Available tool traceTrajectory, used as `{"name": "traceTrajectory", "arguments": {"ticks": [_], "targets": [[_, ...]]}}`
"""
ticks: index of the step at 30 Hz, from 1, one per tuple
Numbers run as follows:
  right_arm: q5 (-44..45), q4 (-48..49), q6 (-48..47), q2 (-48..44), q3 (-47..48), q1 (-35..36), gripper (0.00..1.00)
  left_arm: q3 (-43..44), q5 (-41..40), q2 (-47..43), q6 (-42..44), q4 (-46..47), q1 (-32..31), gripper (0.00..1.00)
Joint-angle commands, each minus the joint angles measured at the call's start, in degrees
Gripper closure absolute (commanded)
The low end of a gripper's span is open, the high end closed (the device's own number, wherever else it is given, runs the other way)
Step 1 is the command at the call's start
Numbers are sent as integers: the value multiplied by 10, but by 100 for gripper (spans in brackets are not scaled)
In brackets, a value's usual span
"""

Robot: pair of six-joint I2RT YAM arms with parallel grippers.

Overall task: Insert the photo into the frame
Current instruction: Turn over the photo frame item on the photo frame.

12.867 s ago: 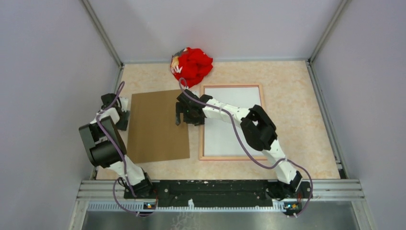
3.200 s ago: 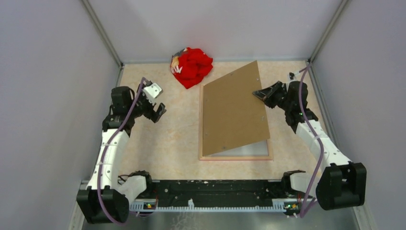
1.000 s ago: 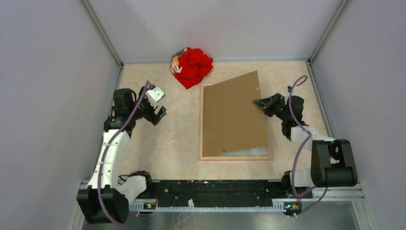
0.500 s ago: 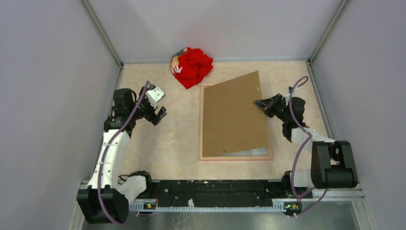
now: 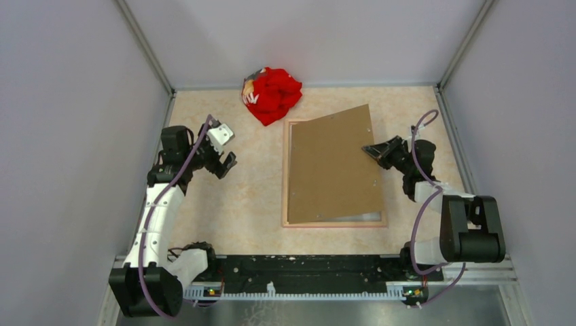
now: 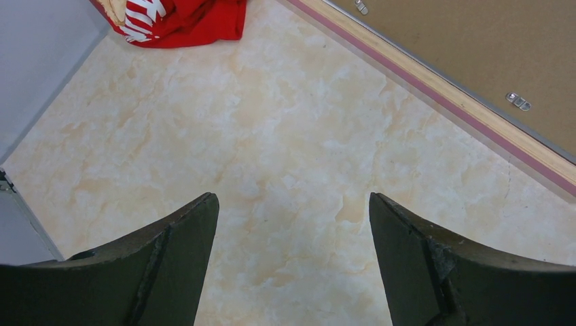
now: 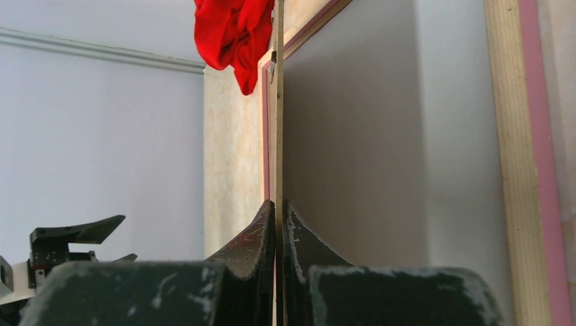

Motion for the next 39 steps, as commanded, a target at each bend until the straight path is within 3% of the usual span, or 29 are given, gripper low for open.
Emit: {"name": "traceTrajectory", "arguments": {"ticks": [1, 22, 39], "targets": [[-21, 28, -42, 3, 21, -6, 100, -4, 15, -9, 6, -1, -4, 12], [-13, 68, -38, 41, 47, -6, 100, -4, 18, -5, 5, -7, -9, 13], [8, 156, 2, 62, 13, -6, 100, -4, 20, -1, 8, -11, -11, 14]]}}
